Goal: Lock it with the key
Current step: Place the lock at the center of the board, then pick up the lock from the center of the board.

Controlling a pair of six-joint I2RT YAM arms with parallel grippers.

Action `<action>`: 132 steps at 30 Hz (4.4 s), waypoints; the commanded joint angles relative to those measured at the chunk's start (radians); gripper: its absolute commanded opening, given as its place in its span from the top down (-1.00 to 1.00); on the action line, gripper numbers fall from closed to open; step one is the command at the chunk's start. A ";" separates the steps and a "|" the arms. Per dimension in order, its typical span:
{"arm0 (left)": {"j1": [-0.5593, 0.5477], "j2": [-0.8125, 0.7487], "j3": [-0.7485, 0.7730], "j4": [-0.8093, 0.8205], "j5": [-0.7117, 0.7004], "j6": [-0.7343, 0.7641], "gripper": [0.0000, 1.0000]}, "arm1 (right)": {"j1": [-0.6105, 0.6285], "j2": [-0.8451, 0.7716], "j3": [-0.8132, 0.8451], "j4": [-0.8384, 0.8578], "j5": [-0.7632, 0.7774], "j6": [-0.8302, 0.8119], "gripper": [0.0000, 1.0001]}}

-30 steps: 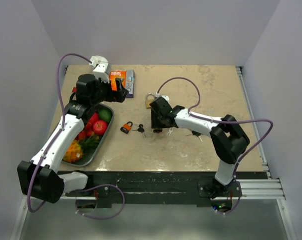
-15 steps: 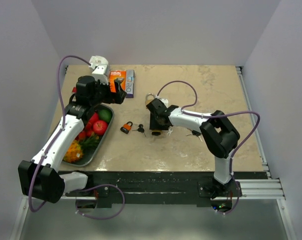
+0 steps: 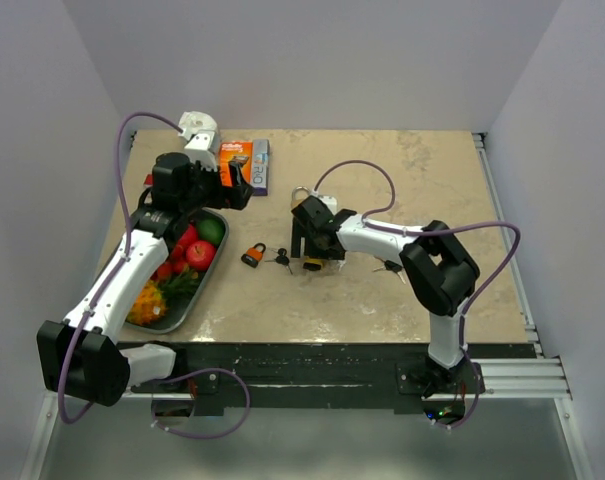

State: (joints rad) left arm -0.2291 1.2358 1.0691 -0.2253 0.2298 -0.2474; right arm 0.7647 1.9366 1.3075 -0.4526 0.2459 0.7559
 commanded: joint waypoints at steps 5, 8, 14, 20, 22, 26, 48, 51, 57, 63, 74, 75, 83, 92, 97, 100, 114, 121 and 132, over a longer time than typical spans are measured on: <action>0.008 -0.003 0.040 0.046 0.143 0.098 -0.98 | -0.048 -0.194 0.055 0.090 -0.018 -0.266 -0.92; 0.008 0.020 0.051 0.049 0.287 0.227 -0.98 | -0.158 -0.341 -0.010 0.192 -0.244 -0.490 -0.97; 0.008 0.082 0.078 0.041 0.477 0.361 -0.98 | -0.494 -0.496 -0.030 -0.015 -0.787 -0.977 -0.98; 0.007 0.178 0.153 -0.071 0.589 0.503 -0.98 | -0.720 -0.473 0.018 -0.474 -0.844 -1.611 -0.97; 0.007 0.197 0.172 -0.108 0.627 0.533 -0.98 | -0.757 -0.427 0.053 -0.622 -0.821 -1.812 -0.92; 0.007 0.224 0.199 -0.169 0.687 0.632 -0.98 | -0.789 -0.337 0.073 -0.713 -0.725 -1.981 -0.87; 0.007 0.200 0.158 -0.261 0.790 0.732 -0.96 | -0.772 -0.174 -0.088 -0.465 -0.617 -2.244 -0.85; 0.007 0.203 0.160 -0.258 0.795 0.731 -0.95 | -0.772 -0.162 -0.106 -0.439 -0.612 -2.256 -0.84; 0.007 0.209 0.157 -0.255 0.799 0.726 -0.94 | -0.742 -0.134 -0.140 -0.387 -0.594 -2.276 -0.79; 0.007 0.212 0.149 -0.244 0.792 0.724 -0.92 | -0.732 -0.120 -0.165 -0.344 -0.594 -2.272 -0.50; 0.007 0.223 0.132 -0.087 0.754 0.596 -0.85 | -0.762 -0.122 -0.003 -0.419 -0.733 -1.904 1.00; 0.007 0.225 0.131 -0.063 0.744 0.570 -0.84 | -0.768 -0.111 0.030 -0.446 -0.767 -1.788 1.00; -0.016 0.243 0.092 0.263 0.570 0.156 -0.79 | -0.849 -0.194 0.124 -0.277 -0.936 -1.114 1.00; -0.224 0.335 0.101 0.478 0.346 -0.154 -0.83 | -0.851 -0.425 -0.078 0.183 -0.878 -0.208 1.00; -0.355 0.407 0.138 0.607 0.163 -0.197 -0.79 | -0.831 -0.521 -0.177 0.305 -0.794 0.006 1.00; -0.421 0.473 0.198 0.626 0.085 -0.220 -0.75 | -0.802 -0.556 -0.186 0.295 -0.741 0.089 1.00; -0.592 0.606 0.247 0.759 -0.107 -0.300 -0.52 | -0.693 -0.604 -0.269 0.382 -0.715 0.212 1.00; -0.598 0.666 0.301 0.689 -0.219 -0.343 -0.28 | -0.680 -0.611 -0.275 0.393 -0.715 0.235 1.00; -0.599 0.614 0.210 0.767 -0.106 -0.267 -0.37 | -0.674 -0.645 -0.266 0.373 -0.643 0.224 1.00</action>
State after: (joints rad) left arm -0.8295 1.9186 1.3384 0.4400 0.0795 -0.5819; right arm 0.0864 1.3609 1.0073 -0.1600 -0.4385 0.9623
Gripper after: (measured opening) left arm 0.670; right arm 0.608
